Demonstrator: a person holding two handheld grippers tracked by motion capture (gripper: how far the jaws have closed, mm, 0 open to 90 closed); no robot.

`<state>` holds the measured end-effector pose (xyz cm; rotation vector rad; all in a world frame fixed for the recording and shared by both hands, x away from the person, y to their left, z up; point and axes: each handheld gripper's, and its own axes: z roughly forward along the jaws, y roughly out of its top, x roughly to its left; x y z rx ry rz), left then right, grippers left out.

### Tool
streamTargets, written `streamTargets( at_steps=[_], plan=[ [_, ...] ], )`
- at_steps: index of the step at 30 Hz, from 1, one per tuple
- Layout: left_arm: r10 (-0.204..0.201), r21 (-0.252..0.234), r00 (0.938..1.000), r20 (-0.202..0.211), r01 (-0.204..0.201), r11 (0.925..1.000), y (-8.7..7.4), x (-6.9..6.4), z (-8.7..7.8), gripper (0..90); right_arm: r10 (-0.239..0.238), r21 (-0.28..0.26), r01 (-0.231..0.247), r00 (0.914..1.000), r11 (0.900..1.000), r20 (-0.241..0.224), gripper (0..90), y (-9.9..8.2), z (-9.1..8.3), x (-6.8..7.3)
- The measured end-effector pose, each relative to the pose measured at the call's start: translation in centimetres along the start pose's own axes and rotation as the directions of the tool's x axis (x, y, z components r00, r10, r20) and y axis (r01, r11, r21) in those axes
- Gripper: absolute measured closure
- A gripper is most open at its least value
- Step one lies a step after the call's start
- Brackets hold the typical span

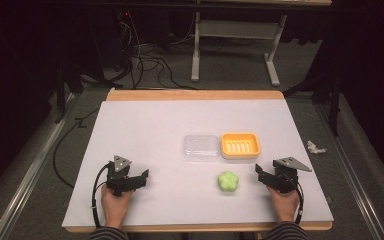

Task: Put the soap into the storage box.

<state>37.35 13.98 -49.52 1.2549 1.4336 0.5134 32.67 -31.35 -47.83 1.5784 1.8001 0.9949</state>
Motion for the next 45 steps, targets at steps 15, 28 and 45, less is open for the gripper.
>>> streamTargets(
  at_steps=[15, 28, 45],
  plan=[
    [-0.019, -0.009, 0.9998, -0.001, 0.019, 0.9998, 0.10, 0.06, 0.01, 15.9, 0.023, -0.039, -0.023, 0.9996, 0.9990, 0.018, 27.8, -0.19, -0.32, -0.18],
    [-0.019, -0.002, 0.9998, 0.004, 0.019, 0.9998, 0.12, 0.11, 0.01, 15.9, 0.015, -0.019, -0.015, 0.9998, 0.9997, 0.012, 27.9, -0.09, -0.12, -0.05],
    [-0.020, 0.006, 0.9997, 0.010, 0.020, 0.9998, 0.10, 0.06, 0.02, 16.0, 0.009, -0.016, -0.009, 1.0000, 0.9998, 0.000, 29.3, 0.05, -0.24, -0.11]
  ],
)
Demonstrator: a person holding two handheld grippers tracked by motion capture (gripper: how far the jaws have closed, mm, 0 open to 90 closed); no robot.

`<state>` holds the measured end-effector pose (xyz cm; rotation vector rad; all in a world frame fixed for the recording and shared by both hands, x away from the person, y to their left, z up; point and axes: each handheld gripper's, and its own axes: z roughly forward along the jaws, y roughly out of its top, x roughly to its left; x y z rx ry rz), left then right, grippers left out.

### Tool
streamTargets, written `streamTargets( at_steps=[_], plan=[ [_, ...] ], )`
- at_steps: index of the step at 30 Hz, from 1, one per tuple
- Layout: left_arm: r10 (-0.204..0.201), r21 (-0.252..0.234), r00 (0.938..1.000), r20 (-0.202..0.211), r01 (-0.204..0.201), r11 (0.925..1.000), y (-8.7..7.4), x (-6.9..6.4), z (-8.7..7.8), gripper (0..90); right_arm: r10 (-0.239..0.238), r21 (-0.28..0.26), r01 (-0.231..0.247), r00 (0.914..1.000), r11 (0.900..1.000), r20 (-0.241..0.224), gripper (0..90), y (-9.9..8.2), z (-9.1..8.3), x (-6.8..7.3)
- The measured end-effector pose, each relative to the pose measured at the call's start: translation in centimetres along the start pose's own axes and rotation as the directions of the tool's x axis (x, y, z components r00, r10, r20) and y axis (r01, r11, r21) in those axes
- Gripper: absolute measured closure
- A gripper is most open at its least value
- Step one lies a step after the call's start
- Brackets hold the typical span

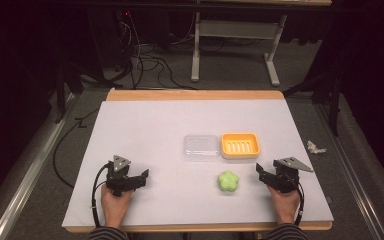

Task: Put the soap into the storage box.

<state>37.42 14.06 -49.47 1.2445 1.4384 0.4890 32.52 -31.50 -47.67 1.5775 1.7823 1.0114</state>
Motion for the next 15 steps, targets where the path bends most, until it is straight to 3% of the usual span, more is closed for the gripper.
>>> streamTargets(
  at_steps=[15],
  plan=[
    [0.010, 0.009, 0.9999, -0.006, -0.010, 0.9999, -0.08, -0.01, 0.11, 16.0, -0.005, 0.002, 0.005, 0.9999, 1.0000, -0.010, 29.8, -0.05, -1.12, 0.09]
  ],
)
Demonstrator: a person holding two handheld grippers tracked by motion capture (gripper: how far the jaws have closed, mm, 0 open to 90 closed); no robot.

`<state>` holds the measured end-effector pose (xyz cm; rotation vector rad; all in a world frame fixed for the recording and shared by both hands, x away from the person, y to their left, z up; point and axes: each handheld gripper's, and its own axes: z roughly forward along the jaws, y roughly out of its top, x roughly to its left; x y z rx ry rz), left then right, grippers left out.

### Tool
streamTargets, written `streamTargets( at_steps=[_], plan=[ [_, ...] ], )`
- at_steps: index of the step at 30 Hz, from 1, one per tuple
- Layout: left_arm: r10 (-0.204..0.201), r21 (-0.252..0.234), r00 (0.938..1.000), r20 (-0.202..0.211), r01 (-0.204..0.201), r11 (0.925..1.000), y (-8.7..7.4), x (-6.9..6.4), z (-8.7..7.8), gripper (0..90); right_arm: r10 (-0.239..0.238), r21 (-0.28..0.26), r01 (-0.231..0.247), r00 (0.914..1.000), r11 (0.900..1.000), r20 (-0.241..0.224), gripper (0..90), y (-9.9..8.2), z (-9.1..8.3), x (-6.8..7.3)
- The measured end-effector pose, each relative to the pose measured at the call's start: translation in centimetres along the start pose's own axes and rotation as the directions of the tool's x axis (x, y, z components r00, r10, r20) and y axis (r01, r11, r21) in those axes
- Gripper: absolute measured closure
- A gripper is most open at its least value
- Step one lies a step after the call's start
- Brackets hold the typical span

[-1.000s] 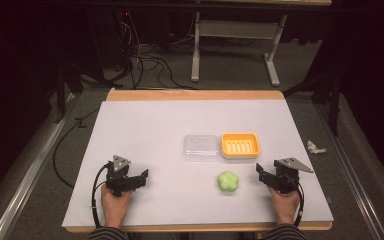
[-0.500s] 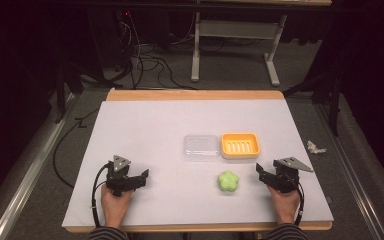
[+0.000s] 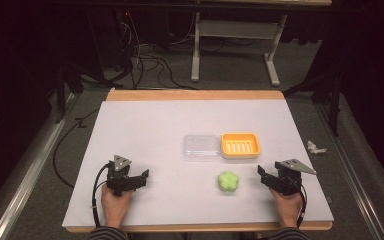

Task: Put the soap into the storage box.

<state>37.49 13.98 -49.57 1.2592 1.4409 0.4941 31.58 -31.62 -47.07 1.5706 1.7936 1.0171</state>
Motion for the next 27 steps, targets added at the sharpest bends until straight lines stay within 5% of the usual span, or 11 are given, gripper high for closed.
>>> streamTargets(
  at_steps=[27],
  plan=[
    [0.021, 0.010, 0.9998, -0.005, -0.021, 0.9997, -0.2, -0.2, 0.2, 16.0, -0.031, -0.002, 0.031, 0.9988, 0.9995, -0.039, 29.7, 0.4, -2.3, 2.1]
  ],
)
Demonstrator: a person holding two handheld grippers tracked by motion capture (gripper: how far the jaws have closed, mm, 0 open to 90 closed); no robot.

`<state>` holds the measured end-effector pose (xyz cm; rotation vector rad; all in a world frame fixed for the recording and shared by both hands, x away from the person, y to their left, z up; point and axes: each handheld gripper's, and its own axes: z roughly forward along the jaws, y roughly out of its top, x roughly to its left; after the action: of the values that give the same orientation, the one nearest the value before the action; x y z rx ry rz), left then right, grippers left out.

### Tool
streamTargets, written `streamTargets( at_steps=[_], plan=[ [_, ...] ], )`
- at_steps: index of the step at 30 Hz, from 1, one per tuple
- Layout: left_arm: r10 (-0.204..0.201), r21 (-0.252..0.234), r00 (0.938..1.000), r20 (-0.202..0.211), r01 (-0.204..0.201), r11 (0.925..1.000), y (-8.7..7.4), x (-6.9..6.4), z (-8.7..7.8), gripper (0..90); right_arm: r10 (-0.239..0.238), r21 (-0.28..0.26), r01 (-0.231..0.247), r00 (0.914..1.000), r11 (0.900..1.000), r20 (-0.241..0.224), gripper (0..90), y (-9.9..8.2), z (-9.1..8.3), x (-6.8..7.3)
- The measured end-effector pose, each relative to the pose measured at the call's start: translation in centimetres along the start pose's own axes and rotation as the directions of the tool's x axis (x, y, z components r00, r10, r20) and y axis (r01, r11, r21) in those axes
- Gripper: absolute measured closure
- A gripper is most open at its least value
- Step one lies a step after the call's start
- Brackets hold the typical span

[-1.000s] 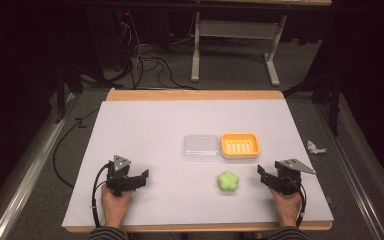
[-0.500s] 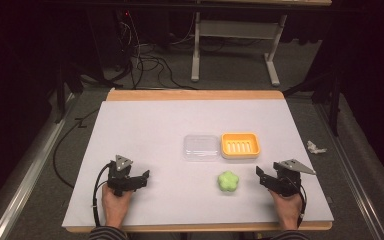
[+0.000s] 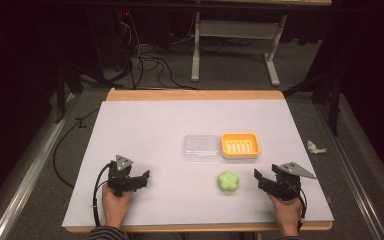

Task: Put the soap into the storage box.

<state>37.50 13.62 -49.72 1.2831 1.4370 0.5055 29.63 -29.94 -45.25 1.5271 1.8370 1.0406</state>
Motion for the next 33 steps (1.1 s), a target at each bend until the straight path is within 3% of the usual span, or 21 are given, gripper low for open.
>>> streamTargets(
  at_steps=[22, 29, 33],
  plan=[
    [0.000, -0.003, 1.0000, 0.003, 0.000, 1.0000, 0.0, 0.0, -0.1, 15.8, -0.057, 0.002, 0.057, 0.9970, 0.9984, -0.052, 29.5, -0.4, -1.5, 3.0],
    [0.001, -0.002, 1.0000, 0.003, -0.001, 1.0000, 0.0, 0.0, -0.1, 15.9, -0.092, 0.016, 0.093, 0.9923, 0.9955, -0.083, 29.6, -0.4, -1.3, 4.4],
    [-0.002, -0.007, 1.0000, 0.004, 0.002, 1.0000, 0.0, 0.0, -0.1, 15.9, -0.128, 0.036, 0.133, 0.9850, 0.9904, -0.116, 29.6, -0.3, -0.7, 5.7]
  ],
)
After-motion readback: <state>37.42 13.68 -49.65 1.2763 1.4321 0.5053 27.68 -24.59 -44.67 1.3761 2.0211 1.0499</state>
